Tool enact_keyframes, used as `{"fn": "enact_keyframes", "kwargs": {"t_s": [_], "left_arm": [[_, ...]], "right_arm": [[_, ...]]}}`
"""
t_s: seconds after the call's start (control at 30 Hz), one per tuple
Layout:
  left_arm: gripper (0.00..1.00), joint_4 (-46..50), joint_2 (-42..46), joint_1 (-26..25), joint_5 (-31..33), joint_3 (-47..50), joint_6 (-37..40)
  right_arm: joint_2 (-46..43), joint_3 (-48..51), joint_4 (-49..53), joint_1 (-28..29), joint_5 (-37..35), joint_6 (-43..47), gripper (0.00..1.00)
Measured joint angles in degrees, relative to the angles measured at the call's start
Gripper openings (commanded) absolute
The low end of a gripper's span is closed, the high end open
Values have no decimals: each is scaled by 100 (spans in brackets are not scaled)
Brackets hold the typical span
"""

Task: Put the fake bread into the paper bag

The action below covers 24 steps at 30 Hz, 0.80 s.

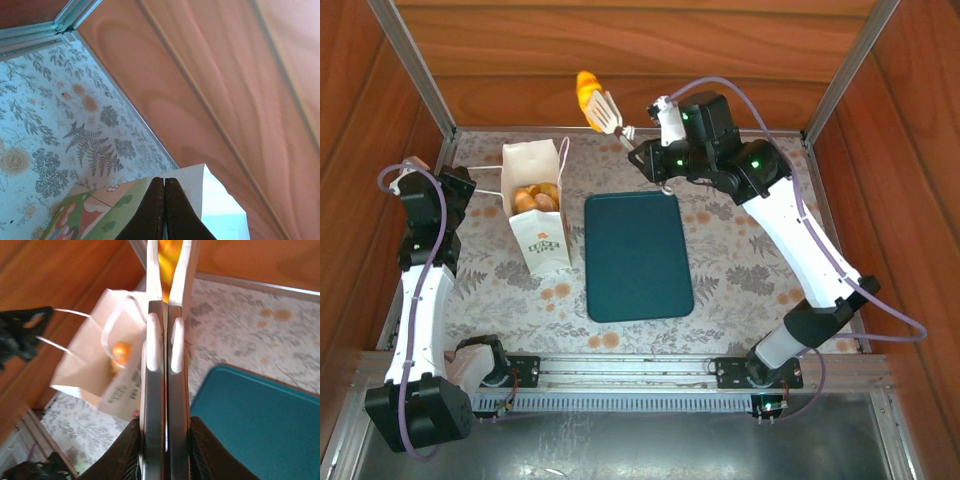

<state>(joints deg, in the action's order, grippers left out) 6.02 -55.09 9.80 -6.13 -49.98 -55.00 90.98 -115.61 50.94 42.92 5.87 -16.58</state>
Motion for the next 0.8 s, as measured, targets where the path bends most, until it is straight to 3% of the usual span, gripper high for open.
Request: {"fn": "enact_keyframes", "kwargs": {"t_s": [0.43, 0.8], "left_arm": [[0, -2, 0, 0, -2, 0, -13], [0, -2, 2, 0, -2, 0, -13]], "right_arm": [[1062, -1576, 509, 1384, -264, 372, 27], [1709, -1572, 970, 1631, -592, 566, 27]]}}
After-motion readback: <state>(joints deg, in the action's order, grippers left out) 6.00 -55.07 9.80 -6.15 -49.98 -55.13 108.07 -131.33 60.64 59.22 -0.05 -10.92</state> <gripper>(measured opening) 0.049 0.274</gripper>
